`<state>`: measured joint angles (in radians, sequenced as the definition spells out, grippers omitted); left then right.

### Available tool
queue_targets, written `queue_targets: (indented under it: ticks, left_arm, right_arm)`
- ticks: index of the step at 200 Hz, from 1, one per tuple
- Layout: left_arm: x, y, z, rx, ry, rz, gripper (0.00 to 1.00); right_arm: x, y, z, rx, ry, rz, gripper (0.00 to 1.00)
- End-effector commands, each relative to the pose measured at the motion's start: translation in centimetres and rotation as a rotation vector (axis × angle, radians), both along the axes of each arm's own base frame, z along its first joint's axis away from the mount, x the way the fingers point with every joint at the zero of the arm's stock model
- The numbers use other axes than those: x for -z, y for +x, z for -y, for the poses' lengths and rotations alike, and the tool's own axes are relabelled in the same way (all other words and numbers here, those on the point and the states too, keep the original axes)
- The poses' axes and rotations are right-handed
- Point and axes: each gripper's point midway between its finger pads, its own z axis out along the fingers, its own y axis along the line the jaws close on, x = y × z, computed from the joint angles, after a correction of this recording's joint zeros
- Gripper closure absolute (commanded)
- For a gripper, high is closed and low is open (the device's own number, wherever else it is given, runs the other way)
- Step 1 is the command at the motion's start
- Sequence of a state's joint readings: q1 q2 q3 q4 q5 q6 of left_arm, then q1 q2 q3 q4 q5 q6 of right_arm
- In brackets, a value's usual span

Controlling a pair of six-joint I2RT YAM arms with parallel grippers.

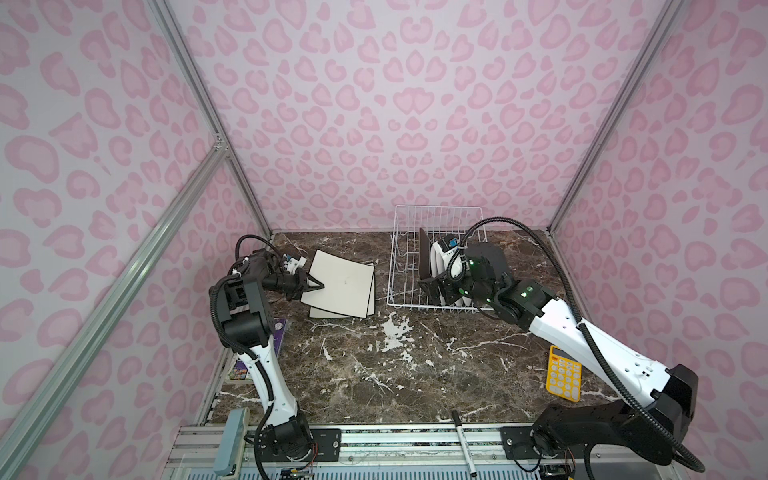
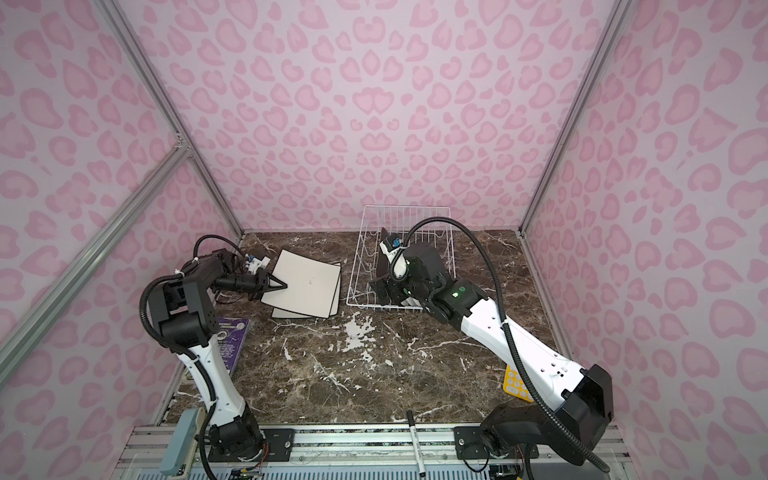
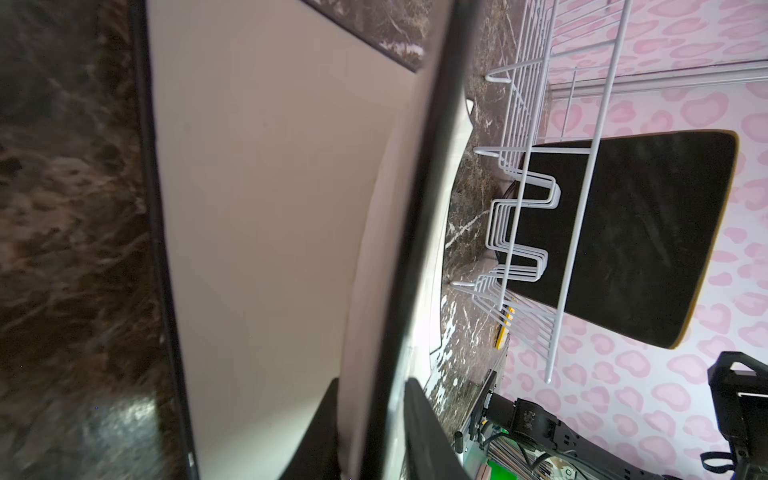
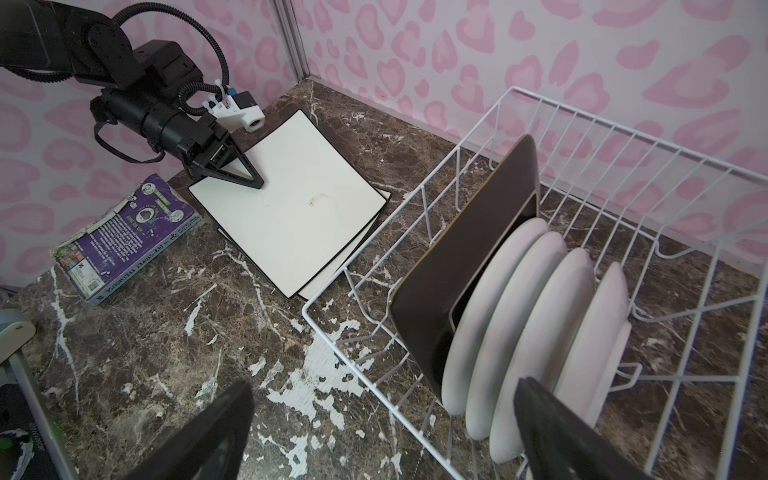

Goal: Unload the plates from the dish rack
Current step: 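Lower the square white plate onto the first plate on the table with the left gripper, then open the left gripper to release the plate and lift away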

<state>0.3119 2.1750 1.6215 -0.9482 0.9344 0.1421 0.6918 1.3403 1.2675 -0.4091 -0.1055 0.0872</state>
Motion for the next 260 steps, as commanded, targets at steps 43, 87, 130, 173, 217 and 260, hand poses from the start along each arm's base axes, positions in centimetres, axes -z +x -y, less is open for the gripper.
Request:
queue_targets:
  ticks: [43, 87, 130, 173, 217, 260]
  left_arm:
    - [0.2, -0.3, 0.5, -0.021, -0.053, -0.021, 0.76]
    - [0.5, -0.6, 0.6, -0.030, -0.054, -0.030, 0.76]
    - [0.5, -0.9, 0.5, -0.032, -0.037, -0.030, 0.72]
    - [0.5, -0.9, 0.3, -0.035, -0.015, -0.034, 0.58]
    - [0.6, -0.9, -0.4, -0.055, 0.034, -0.040, 0.42]
    - [0.5, -0.9, -0.9, -0.069, 0.085, -0.045, 0.37]
  right_arm:
    - [0.1, 0.2, -0.1, 0.009, 0.014, 0.004, 0.01]
    - [0.0, 0.3, -0.1, 0.010, 0.011, 0.009, 0.01]
    - [0.1, 0.5, -0.2, 0.010, 0.009, 0.008, 0.01]
    - [0.1, 0.5, -0.3, 0.004, 0.006, 0.007, 0.01]
    - [0.1, 0.5, -0.4, 0.002, 0.004, 0.009, 0.01]
    - [0.4, 0.7, -0.5, 0.002, -0.005, 0.001, 0.01]
